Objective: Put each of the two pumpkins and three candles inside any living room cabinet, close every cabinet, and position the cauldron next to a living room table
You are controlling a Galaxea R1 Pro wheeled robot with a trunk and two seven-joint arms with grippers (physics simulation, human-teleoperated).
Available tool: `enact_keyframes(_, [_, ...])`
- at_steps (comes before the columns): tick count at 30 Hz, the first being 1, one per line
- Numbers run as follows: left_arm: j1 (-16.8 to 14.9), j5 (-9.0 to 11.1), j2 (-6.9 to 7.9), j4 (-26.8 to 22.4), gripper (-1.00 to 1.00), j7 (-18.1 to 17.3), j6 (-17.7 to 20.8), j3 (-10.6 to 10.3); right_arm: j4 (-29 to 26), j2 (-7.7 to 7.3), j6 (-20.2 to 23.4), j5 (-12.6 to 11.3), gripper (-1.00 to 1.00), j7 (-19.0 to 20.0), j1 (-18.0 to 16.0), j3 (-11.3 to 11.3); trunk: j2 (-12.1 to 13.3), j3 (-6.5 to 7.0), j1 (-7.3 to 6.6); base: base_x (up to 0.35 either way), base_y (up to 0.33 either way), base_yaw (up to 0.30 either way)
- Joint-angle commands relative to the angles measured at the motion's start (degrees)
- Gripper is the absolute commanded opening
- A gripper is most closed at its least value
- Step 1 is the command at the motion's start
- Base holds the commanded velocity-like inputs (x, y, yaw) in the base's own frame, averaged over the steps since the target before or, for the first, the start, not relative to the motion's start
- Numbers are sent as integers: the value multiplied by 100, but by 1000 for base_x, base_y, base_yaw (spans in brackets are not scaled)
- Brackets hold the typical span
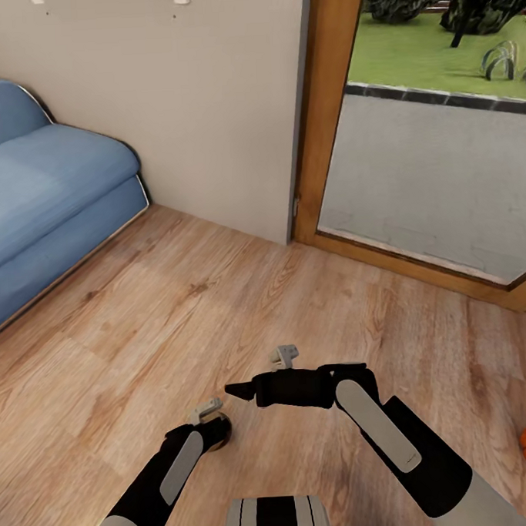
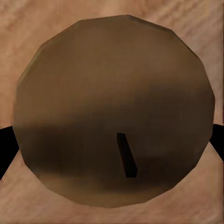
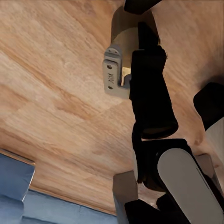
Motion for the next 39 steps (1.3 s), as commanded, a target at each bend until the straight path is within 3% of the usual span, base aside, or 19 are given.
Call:
enact_keyframes(1, [-1, 65, 19, -13, -100, 50, 15, -14, 14, -53, -1, -119, 100, -43, -5, -42, 0, 19, -3, 0, 0, 0])
enact_keyframes(3, [-1, 69, 40, -18, -100, 50, 23, -11, 31, -139, -6, -158, 100, -43, -5, -111, 3, 63, -8, 0, 0, 0])
enact_keyframes(8, [-1, 81, 63, -32, -100, 44, 37, -4, 255, -533, -58, -200, 100, -66, -5, -384, 9, 174, -21, 0, 0, 0])
enact_keyframes(12, [-1, 94, 70, -41, -100, 42, 46, 5, 549, -627, -72, -192, 100, -95, -5, -674, 15, 262, -32, 0, 0, 0])
enact_keyframes(15, [-1, 105, 67, -210, -100, 42, 210, 252, 723, -645, -73, -181, 100, -107, -5, -804, 19, 329, -39, 0, 0, 0])
enact_keyframes(18, [17, 83, 64, -791, -100, 41, 869, 677, 810, -650, -73, -166, 100, -134, -5, -845, 23, 395, -47, 0, 0, 0])
enact_keyframes(22, [74, 80, 62, -1601, -100, 176, 1399, 854, 825, -645, -73, -161, 100, -363, -5, -854, 28, 484, -57, 0, 0, 0])
enact_keyframes(27, [273, 176, -2, -2463, -100, 1141, 1631, 893, 779, -643, -73, -154, 100, -911, -5, -853, 35, 595, -70, 0, 0, 0])
enact_keyframes(32, [423, 986, -51, -3135, -100, 2195, 1785, 846, 723, -643, -62, -137, 100, -1358, -5, -848, 41, 706, -83, 0, 0, 0])
enact_keyframes(36, [774, 1235, -70, -3958, -100, 2582, 2274, 795, 719, -643, -52, -135, 100, -1539, -5, -847, 47, 794, -93, 0, 0, 0])
enact_keyframes(39, [826, 1264, -134, -4066, -100, 2635, 2369, 744, 709, -643, -45, -130, 100, -1796, -5, -843, 51, 861, -101, 0, 0, 0])
